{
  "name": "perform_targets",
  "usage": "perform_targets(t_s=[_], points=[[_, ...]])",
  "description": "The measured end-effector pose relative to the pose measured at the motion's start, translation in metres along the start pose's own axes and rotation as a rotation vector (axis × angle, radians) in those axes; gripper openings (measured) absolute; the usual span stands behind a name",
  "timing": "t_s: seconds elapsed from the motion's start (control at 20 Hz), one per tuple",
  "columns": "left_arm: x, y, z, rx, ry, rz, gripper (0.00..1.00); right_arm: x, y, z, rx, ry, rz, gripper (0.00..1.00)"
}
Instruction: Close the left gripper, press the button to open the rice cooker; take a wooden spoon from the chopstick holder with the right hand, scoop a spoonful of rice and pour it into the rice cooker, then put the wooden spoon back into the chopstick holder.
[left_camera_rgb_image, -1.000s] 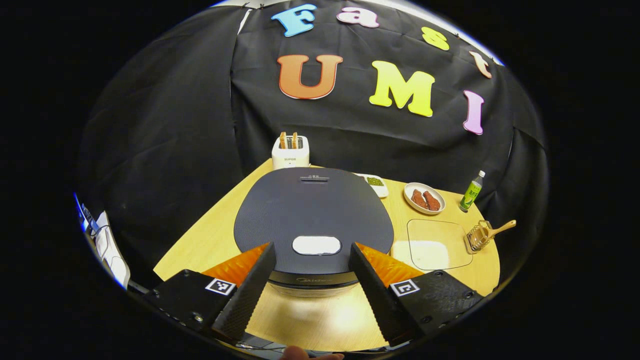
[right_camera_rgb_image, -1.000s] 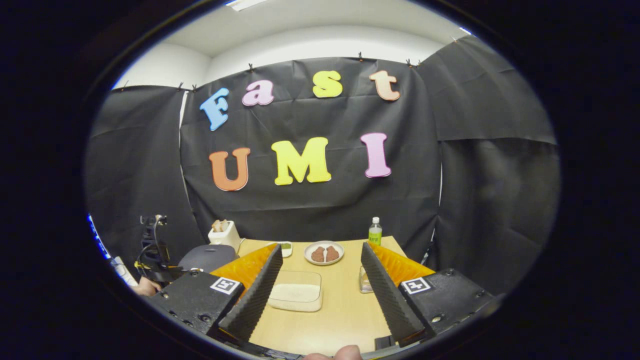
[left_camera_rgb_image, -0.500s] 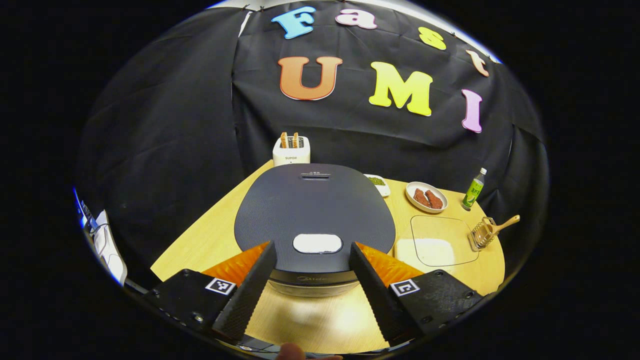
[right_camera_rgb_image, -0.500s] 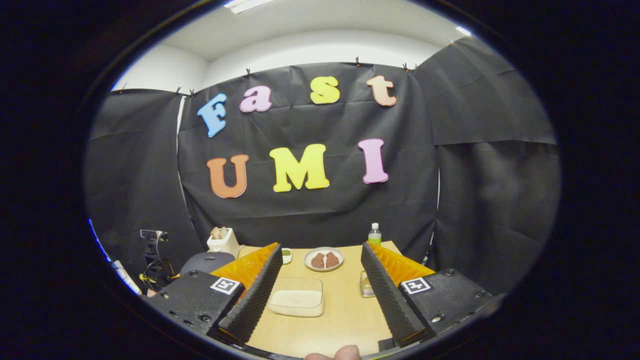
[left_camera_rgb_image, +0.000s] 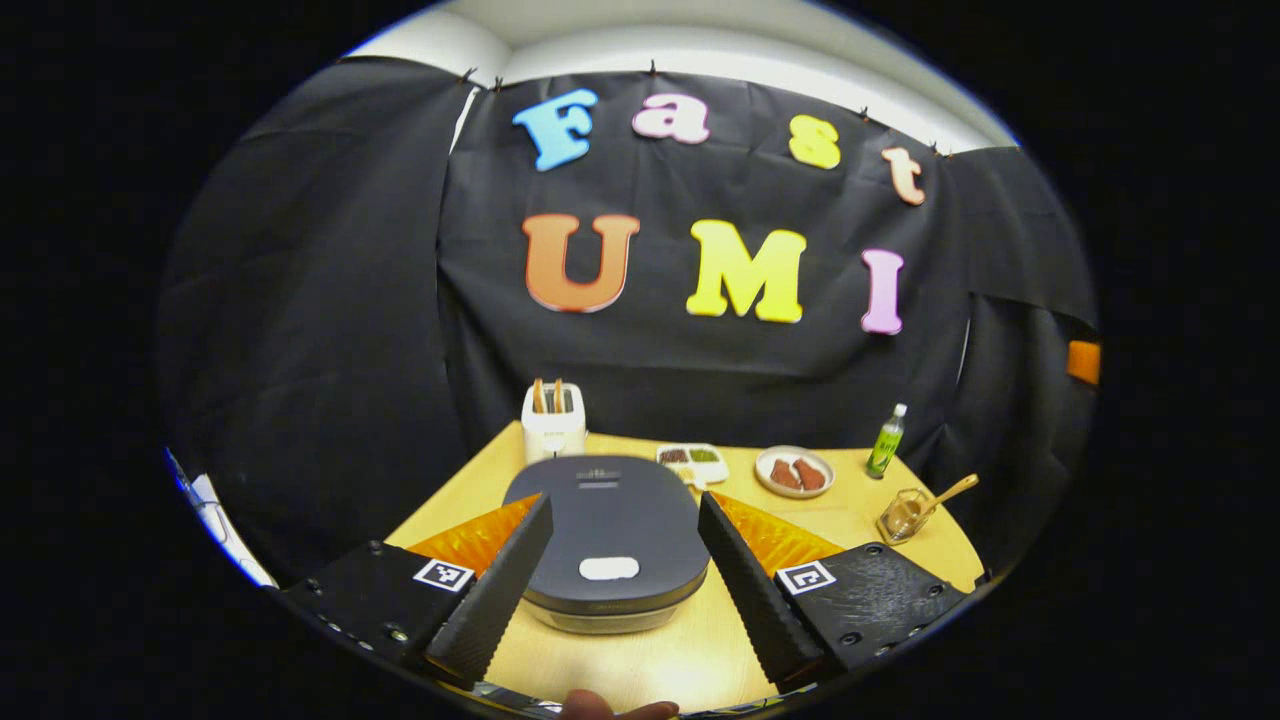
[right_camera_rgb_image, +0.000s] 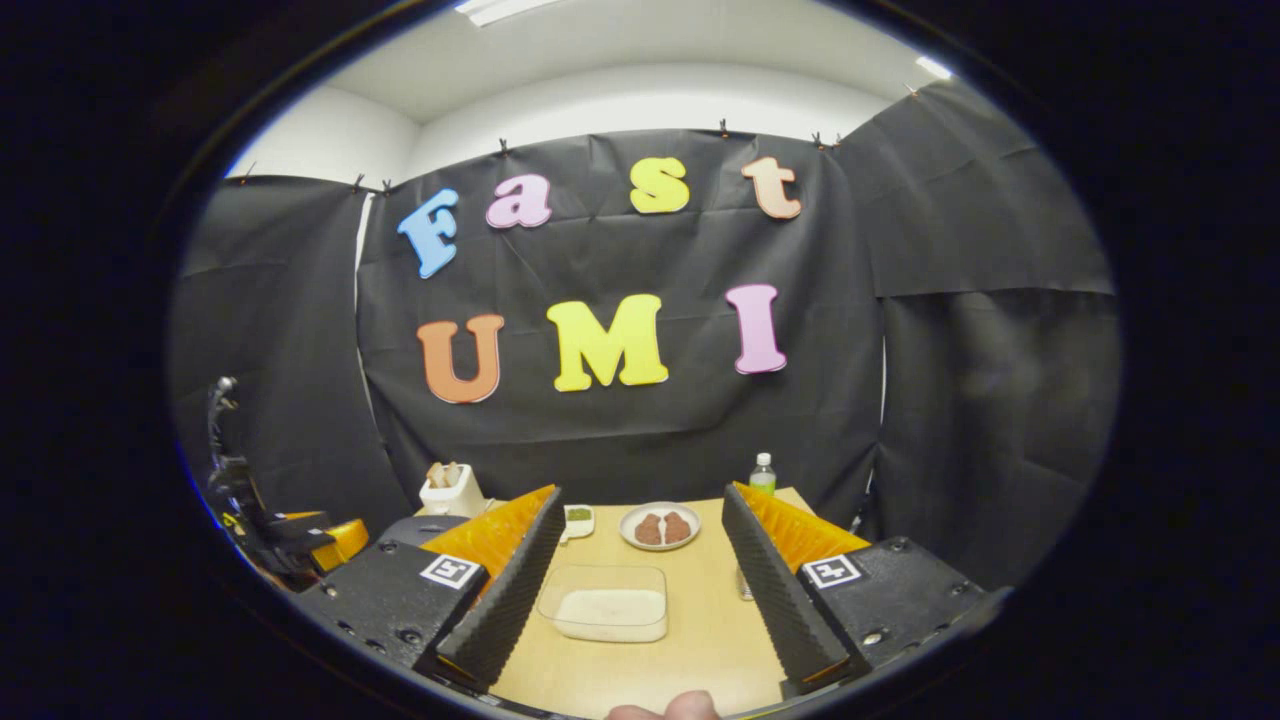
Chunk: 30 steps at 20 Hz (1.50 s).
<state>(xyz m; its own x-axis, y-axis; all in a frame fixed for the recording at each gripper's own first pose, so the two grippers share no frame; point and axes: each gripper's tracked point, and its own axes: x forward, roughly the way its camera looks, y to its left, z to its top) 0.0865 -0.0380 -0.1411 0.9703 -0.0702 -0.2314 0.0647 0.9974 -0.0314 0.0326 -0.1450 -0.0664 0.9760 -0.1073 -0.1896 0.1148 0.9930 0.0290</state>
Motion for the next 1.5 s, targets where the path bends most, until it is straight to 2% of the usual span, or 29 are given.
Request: perform_targets(t_s=[0.35,0.55,0.6,0.75,0.9,1.2,1.5], points=[[-0.087,-0.022,0.071,-0.054,-0.166,-0.065,0.95,-0.019,0.063,0.011,-0.056,-0.080,0.027,1.00],[-0.116,-0.014,0.075,-0.074,-0.188,-0.077,0.95,-0.051,0.101,0.008,-0.099,-0.109,0.037,1.00],[-0.122,-0.009,0.074,-0.073,-0.191,-0.074,0.95,-0.059,0.106,0.016,-0.091,-0.109,0.052,1.00],[-0.133,0.001,0.076,-0.072,-0.210,-0.060,0.95,-0.076,0.130,0.006,-0.105,-0.109,0.091,1.00],[-0.144,0.004,0.070,-0.052,-0.213,-0.056,0.95,-0.085,0.134,0.000,-0.107,-0.115,0.089,1.00],[-0.156,-0.001,0.062,-0.016,-0.202,-0.098,0.95,-0.097,0.135,-0.008,-0.094,-0.105,0.073,1.00],[-0.160,-0.002,0.066,-0.018,-0.200,-0.097,0.95,-0.102,0.131,-0.010,-0.078,-0.109,0.063,1.00]])
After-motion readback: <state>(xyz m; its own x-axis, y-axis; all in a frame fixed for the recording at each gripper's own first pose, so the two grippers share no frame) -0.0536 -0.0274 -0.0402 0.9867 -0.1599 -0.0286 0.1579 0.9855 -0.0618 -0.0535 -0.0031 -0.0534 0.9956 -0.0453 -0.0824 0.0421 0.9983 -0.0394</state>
